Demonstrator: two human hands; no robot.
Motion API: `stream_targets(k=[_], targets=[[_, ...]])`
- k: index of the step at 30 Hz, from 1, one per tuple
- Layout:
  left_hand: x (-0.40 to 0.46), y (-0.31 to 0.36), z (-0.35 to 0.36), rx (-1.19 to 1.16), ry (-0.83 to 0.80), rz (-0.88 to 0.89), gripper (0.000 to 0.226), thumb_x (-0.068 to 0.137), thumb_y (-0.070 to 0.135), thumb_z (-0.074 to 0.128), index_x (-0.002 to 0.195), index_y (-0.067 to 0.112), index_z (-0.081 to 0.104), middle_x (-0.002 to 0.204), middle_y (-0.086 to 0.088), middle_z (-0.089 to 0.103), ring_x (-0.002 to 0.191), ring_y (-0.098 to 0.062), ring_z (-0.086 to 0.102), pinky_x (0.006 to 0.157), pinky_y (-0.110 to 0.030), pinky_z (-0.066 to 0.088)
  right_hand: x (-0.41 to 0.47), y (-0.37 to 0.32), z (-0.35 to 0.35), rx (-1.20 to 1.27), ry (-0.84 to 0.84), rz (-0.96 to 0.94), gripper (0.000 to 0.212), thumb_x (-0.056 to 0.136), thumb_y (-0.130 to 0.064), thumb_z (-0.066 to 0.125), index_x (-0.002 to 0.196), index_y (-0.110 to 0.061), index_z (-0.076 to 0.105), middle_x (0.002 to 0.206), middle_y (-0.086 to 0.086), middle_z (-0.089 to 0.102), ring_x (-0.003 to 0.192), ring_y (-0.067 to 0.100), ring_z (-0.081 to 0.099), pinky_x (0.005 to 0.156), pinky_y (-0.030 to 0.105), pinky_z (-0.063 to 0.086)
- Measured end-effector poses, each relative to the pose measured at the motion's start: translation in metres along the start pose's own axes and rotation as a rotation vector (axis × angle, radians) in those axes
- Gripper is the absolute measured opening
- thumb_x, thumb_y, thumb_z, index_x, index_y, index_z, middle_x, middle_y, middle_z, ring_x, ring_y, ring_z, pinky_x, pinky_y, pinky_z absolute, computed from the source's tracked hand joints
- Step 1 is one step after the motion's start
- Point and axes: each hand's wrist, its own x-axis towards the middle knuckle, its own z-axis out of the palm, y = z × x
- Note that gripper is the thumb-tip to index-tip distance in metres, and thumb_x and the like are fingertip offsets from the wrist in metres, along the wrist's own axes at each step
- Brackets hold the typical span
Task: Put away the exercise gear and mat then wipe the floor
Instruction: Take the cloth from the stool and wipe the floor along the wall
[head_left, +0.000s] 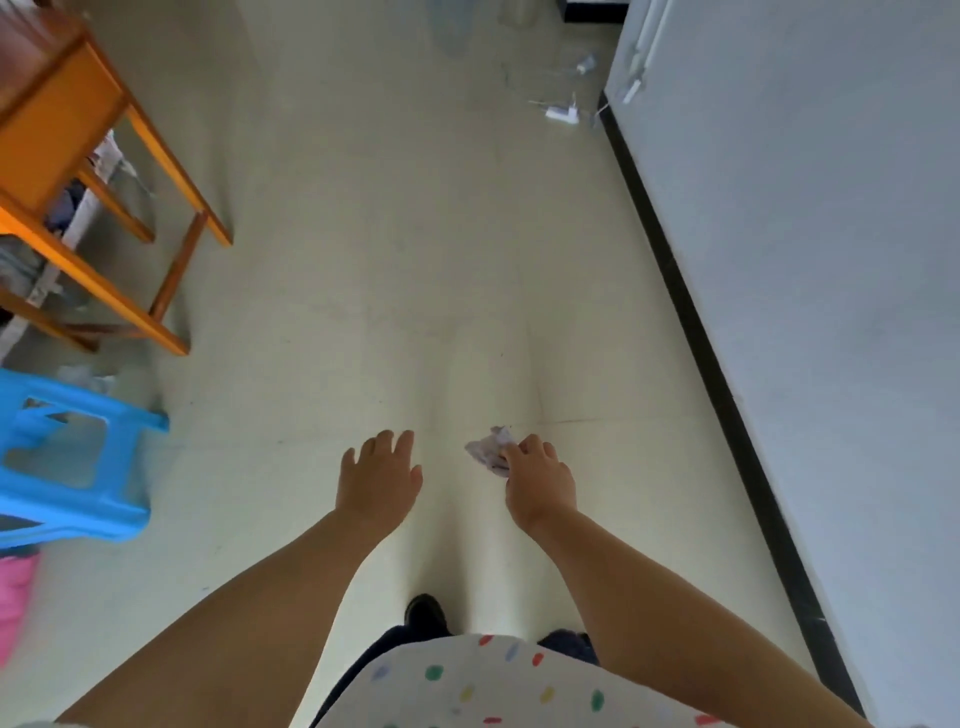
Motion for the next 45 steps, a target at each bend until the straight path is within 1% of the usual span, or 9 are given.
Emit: stream_targets(k=[4,7,14,19,24,31,38,43,45], targets=[[0.015,-0.064,-0.009,0.010,-0.025,-0.113,0.047,0.100,0.036,0.032,0.143,0.019,0.027,0.142,-0.004,0.038,0.128,-0.021,0.041,0.107,-0.037,0.030,0.029,-0.046,-0.004,-0.017,0.032,-0.060,0.065,0.089,-0.007,0.047,0.147,-0.027,0.024,0.127,0.005,0.043,0.116,0.023,0.042,0.086,0.031,0.040],[0.031,-0.081,-0.010,-0.003,-0.056,-0.140,0.047,0.099,0.036,0.032,0.142,0.018,0.028,0.141,-0.005,0.039,0.127,-0.022,0.041,0.106,-0.038,0.031,0.053,-0.059,-0.013,-0.035,0.046,-0.084,0.070,0.090,-0.007,0.046,0.149,-0.030,0.018,0.127,0.005,0.044,0.116,0.023,0.043,0.085,0.031,0.041],[0.103,-0.051,-0.024,-0.040,-0.055,0.042,0.049,0.100,0.036,0.031,0.145,0.018,0.025,0.144,-0.006,0.036,0.131,-0.022,0.038,0.109,-0.039,0.027,0.119,-0.044,-0.030,-0.076,0.044,0.005,0.056,0.092,-0.008,0.043,0.145,-0.023,0.030,0.125,0.005,0.044,0.112,0.021,0.044,0.082,0.028,0.040],[0.203,-0.054,-0.057,-0.019,-0.060,0.033,0.049,0.100,0.034,0.030,0.146,0.017,0.023,0.145,-0.007,0.034,0.132,-0.023,0.036,0.110,-0.040,0.026,0.209,-0.035,-0.056,-0.070,0.047,-0.043,0.069,0.092,-0.008,0.046,0.149,-0.032,0.015,0.126,0.004,0.044,0.112,0.020,0.044,0.082,0.028,0.041],[0.303,-0.056,-0.102,-0.086,-0.067,-0.096,0.046,0.100,0.035,0.032,0.142,0.017,0.028,0.141,-0.007,0.038,0.128,-0.023,0.040,0.108,-0.040,0.029,0.318,-0.024,-0.121,-0.075,0.048,-0.089,0.069,0.091,-0.007,0.046,0.148,-0.032,0.017,0.125,0.005,0.044,0.112,0.022,0.044,0.080,0.028,0.040],[0.430,-0.052,-0.164,-0.114,0.025,-0.078,0.052,0.101,0.041,0.024,0.148,0.019,0.021,0.148,-0.004,0.033,0.134,-0.022,0.034,0.112,-0.040,0.024,0.466,-0.028,-0.194,-0.150,0.051,-0.134,0.064,0.090,-0.008,0.047,0.146,-0.028,0.025,0.123,0.006,0.045,0.113,0.024,0.044,0.082,0.032,0.042],[0.574,-0.094,-0.200,-0.073,-0.013,-0.107,0.056,0.101,0.044,0.018,0.151,0.020,0.010,0.153,-0.006,0.024,0.139,-0.023,0.026,0.114,-0.043,0.021,0.615,-0.058,-0.241,-0.166,0.093,-0.222,0.069,0.089,-0.006,0.046,0.147,-0.032,0.020,0.122,0.005,0.046,0.110,0.023,0.045,0.076,0.029,0.039],[0.685,-0.134,-0.241,-0.046,-0.040,-0.081,0.056,0.101,0.044,0.018,0.151,0.020,0.009,0.154,-0.007,0.019,0.141,-0.022,0.022,0.114,-0.045,0.020,0.725,-0.087,-0.285,-0.197,0.099,-0.137,0.058,0.090,-0.009,0.046,0.144,-0.023,0.029,0.123,0.005,0.045,0.110,0.022,0.044,0.078,0.028,0.039],[0.729,-0.148,-0.269,-0.015,-0.027,-0.039,0.056,0.101,0.044,0.018,0.151,0.019,0.010,0.154,-0.007,0.020,0.141,-0.022,0.023,0.114,-0.045,0.020,0.763,-0.102,-0.309,-0.193,0.099,-0.122,0.061,0.090,-0.008,0.046,0.146,-0.025,0.025,0.124,0.005,0.045,0.111,0.022,0.044,0.079,0.028,0.040]])
